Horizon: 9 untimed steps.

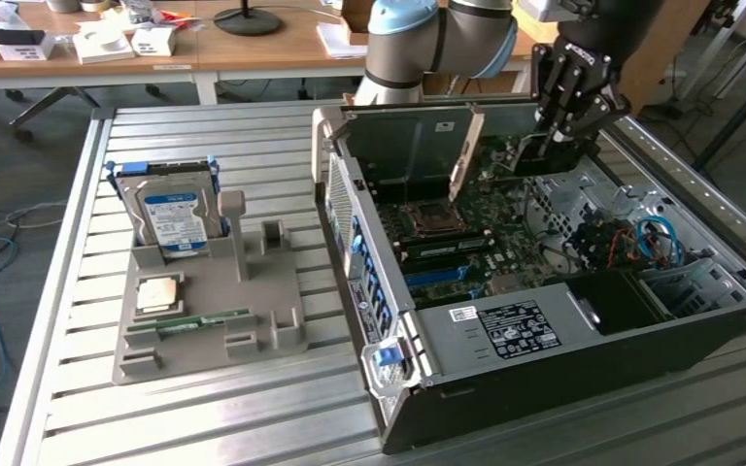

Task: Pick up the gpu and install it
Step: 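Insert the gpu into the slot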

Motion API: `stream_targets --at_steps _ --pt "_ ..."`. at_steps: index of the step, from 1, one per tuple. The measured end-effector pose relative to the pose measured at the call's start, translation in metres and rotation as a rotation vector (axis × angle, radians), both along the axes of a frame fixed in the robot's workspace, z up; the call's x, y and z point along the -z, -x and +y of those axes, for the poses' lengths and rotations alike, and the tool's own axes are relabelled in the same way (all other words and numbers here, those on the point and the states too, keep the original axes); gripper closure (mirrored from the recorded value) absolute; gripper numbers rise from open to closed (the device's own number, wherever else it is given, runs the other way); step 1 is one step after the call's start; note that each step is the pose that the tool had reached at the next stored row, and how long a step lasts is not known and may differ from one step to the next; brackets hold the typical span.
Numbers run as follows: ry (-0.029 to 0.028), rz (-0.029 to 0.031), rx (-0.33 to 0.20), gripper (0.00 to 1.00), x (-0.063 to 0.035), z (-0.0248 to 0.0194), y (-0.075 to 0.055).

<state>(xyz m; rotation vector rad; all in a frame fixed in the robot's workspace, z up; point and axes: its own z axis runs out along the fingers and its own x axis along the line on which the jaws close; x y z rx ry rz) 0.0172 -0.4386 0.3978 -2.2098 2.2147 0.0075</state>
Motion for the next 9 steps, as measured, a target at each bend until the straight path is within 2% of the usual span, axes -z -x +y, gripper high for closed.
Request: stream_targets --at_steps 9 --pt "0.0005 -0.0004 0.002 0.74 0.0062 0.0 0.008"
